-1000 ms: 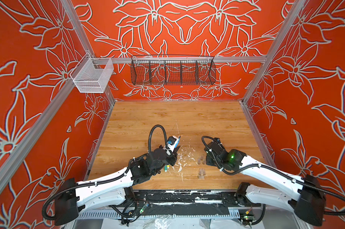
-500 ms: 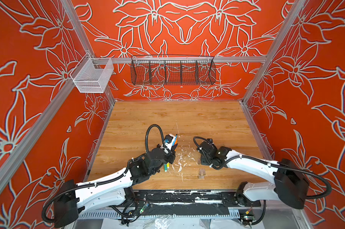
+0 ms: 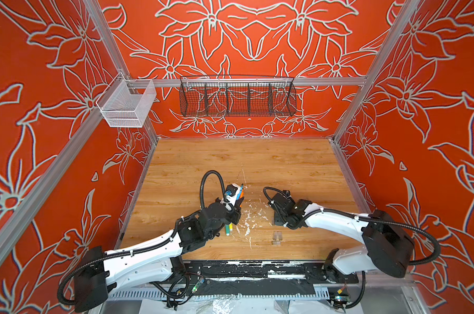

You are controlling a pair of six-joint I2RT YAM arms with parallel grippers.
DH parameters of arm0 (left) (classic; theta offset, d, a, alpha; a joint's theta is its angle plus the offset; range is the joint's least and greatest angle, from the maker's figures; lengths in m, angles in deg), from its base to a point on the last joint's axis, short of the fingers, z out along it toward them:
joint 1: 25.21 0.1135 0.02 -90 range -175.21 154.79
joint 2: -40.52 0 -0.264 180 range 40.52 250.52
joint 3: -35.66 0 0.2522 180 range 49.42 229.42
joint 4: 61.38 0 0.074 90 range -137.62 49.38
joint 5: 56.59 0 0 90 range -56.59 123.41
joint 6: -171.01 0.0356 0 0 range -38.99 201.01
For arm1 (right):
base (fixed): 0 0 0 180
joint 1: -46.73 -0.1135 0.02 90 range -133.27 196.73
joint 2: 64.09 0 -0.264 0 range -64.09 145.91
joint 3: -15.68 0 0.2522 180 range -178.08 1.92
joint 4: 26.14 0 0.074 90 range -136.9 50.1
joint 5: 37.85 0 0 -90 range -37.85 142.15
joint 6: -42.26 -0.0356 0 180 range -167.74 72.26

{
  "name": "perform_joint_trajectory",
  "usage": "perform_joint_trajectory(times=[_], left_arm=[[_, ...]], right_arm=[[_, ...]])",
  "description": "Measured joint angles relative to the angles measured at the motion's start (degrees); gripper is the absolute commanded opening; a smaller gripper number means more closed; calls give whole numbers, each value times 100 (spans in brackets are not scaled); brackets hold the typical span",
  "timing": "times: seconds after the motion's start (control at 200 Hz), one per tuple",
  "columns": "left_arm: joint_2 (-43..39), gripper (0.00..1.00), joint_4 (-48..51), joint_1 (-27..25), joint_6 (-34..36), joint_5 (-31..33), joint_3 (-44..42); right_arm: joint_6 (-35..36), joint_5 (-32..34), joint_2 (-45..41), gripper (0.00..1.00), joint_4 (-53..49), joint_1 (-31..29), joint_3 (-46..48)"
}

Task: Insert the pens into the pen caps
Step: 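Hold the blue marker with the left gripper while the right grasps a cap, then lift the cap with the right gripper and bring it over the marker tip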

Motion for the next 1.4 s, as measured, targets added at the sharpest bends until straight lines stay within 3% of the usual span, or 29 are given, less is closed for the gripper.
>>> perform_joint_trajectory(times=[0.656,0.951,1.186,1.401], left_arm=[[-127,0,59,2,-63,-92,-4],[-374,0,-107,2,-136,61,-118],[-433,0,-133,37,-236,-254,-295],[-417,0,-131,85,-330,-686,-297]], right_arm=[[2,-42,98,23,603,11,271],[-101,-92,-195,10,807,26,542],[-221,-205,-702,6,621,46,741],[-319,-72,-2006,0,243,46,629]])
